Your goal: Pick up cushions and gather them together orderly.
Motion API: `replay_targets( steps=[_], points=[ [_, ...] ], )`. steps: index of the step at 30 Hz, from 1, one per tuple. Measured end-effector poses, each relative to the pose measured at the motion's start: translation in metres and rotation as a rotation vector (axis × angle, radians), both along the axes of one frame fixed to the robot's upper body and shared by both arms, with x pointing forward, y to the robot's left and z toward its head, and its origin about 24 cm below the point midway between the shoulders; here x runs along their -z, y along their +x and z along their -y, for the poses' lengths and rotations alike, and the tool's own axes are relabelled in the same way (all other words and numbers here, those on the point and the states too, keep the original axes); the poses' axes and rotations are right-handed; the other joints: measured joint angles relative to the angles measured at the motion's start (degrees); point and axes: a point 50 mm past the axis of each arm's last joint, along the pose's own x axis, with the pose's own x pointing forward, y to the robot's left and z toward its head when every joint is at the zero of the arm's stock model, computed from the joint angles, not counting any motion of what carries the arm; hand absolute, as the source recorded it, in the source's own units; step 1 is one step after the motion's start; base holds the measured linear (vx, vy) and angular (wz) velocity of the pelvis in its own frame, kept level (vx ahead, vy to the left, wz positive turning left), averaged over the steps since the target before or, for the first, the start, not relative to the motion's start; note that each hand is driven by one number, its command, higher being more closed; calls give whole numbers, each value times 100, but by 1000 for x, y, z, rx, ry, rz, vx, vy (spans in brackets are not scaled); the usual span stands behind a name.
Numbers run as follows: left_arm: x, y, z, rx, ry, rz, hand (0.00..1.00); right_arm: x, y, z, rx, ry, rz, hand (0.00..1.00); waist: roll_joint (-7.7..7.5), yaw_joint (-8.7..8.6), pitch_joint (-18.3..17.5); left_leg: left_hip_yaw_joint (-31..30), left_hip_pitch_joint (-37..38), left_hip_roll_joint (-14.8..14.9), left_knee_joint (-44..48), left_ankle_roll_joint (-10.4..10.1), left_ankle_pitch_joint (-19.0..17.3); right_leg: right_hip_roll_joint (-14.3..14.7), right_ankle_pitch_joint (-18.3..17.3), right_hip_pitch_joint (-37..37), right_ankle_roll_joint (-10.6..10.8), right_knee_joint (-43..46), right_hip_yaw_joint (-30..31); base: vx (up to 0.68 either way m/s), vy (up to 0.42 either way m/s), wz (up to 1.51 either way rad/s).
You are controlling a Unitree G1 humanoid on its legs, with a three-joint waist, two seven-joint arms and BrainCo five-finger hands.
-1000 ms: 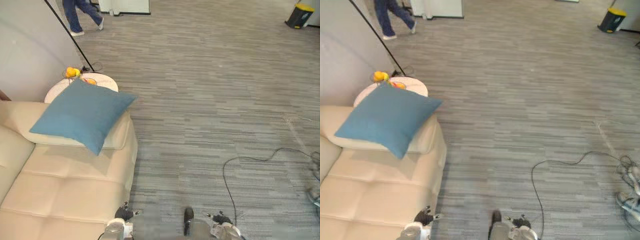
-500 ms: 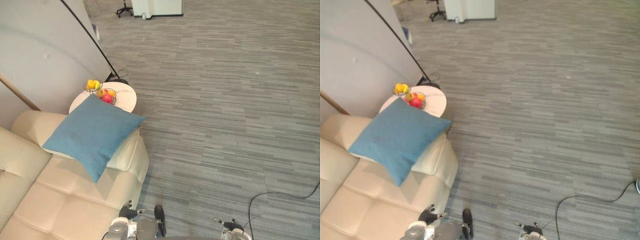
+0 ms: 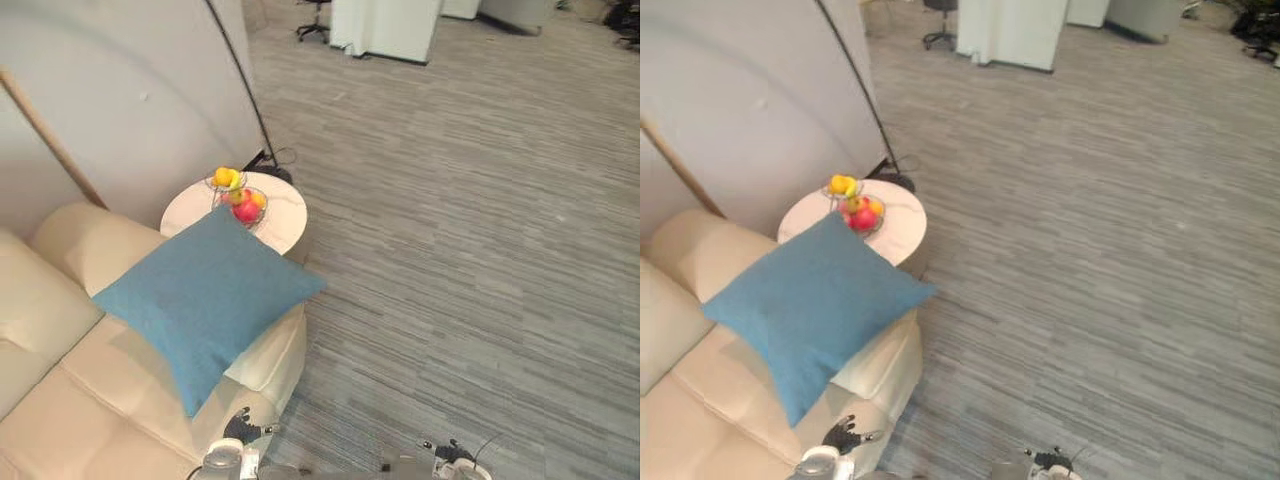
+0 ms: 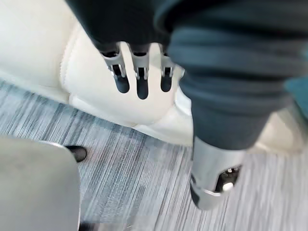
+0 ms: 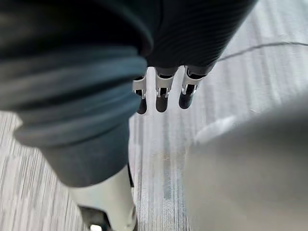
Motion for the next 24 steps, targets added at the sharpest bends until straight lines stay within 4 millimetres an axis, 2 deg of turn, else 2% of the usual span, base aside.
replay_targets(
  steps=[1,2,3,4,5,6,7,8,9,10,12,13,14,15,18,21,23,24],
  points=[
    [0,0,0,-10,-3,0,0,1,-2,0,1,2,-5,0,-63,1,-15,-107,-28,-38,135,-53,-99,1,163,18,-24,-127,163,256,-327,147],
    [1,-3,-1,-39,-8,-5,0,2,-8,-3,12,13,-16,0,-200,-4,-27,-394,-83,-137,519,-154,-399,-74,379,70,-239,-29,199,258,-373,97],
    [2,-5,2,-51,-21,-11,0,1,-7,0,9,3,-14,0,-75,-8,-45,-481,-115,-46,704,-221,-478,-34,337,96,-271,131,-42,296,-413,120],
    [4,-10,10,-56,-43,-19,0,0,-7,5,8,-10,-11,0,34,2,-156,-501,-226,71,893,-305,-530,-1,133,106,-414,204,-333,298,-359,101],
    [4,-9,15,-58,-55,-18,0,-1,-3,5,6,-14,3,0,144,-9,-178,-476,-352,179,1102,-352,-557,16,73,184,-491,194,-602,221,-248,99],
    [4,-9,16,-59,-59,-15,0,-1,-2,4,5,-14,9,0,186,-10,-183,-434,-454,227,1212,-380,-571,8,66,203,-507,185,-748,186,-239,114],
    [3,-6,18,-57,-64,-6,0,-3,1,6,4,-24,24,0,259,-16,-169,-68,-696,397,1471,-475,-565,3,58,302,-535,106,-1081,110,-226,128],
    [2,-5,18,-52,-64,-1,0,-3,1,6,6,-24,24,0,269,-37,-158,443,-813,579,1540,-531,-532,-21,60,416,-572,5,-1386,91,-211,131],
    [2,-4,18,-49,-62,0,0,-3,1,5,7,-23,23,0,257,-46,-151,644,-835,643,1523,-553,-513,-45,57,484,-599,-52,-1516,43,-163,137],
    [1,-2,17,-22,-52,4,0,-3,1,5,12,-22,22,0,207,-99,-120,1201,-853,771,1335,-521,-452,-149,40,644,-642,-160,-1849,17,-97,135],
    [0,3,21,5,-54,14,0,-4,2,7,13,-28,29,0,188,-124,-109,1984,-859,855,809,-452,-65,-348,35,753,-634,-287,-2321,-4,-26,127],
    [0,5,23,8,-59,17,0,-4,3,8,13,-29,29,0,200,-123,-109,2112,-862,866,670,-507,75,-379,28,756,-620,-292,-2409,-15,54,76],
    [-1,7,25,20,-60,24,0,-4,2,7,14,-26,28,0,167,-97,-92,2137,-862,795,533,-560,178,-458,21,759,-575,-286,-2506,-25,138,70],
    [-2,9,24,32,-53,27,0,-3,4,2,25,-7,34,0,116,-84,-108,2070,-845,613,276,-473,307,-594,65,815,-476,-393,-2654,-17,162,63],
    [0,6,17,60,-26,10,0,-1,1,-3,40,12,27,0,-13,-91,-147,1871,-652,341,-161,-391,532,-708,197,981,-298,-694,-2760,48,121,37],
    [2,3,13,78,-16,-11,0,-1,1,-5,40,19,24,0,-56,-113,-146,1817,-366,146,-560,-309,657,-815,232,1202,-214,-836,-2894,92,119,22],
    [2,1,11,78,-10,-18,0,-1,1,-5,39,19,24,0,-58,-130,-142,1716,-261,51,-671,-275,676,-918,157,1257,-129,-747,-2966,64,77,17],
    [2,1,10,79,-10,-20,0,0,0,-5,40,19,21,0,-111,-144,-112,1671,-207,-90,-752,-224,670,-1089,-6,1242,-34,-475,-3033,81,111,39]
  ],
)
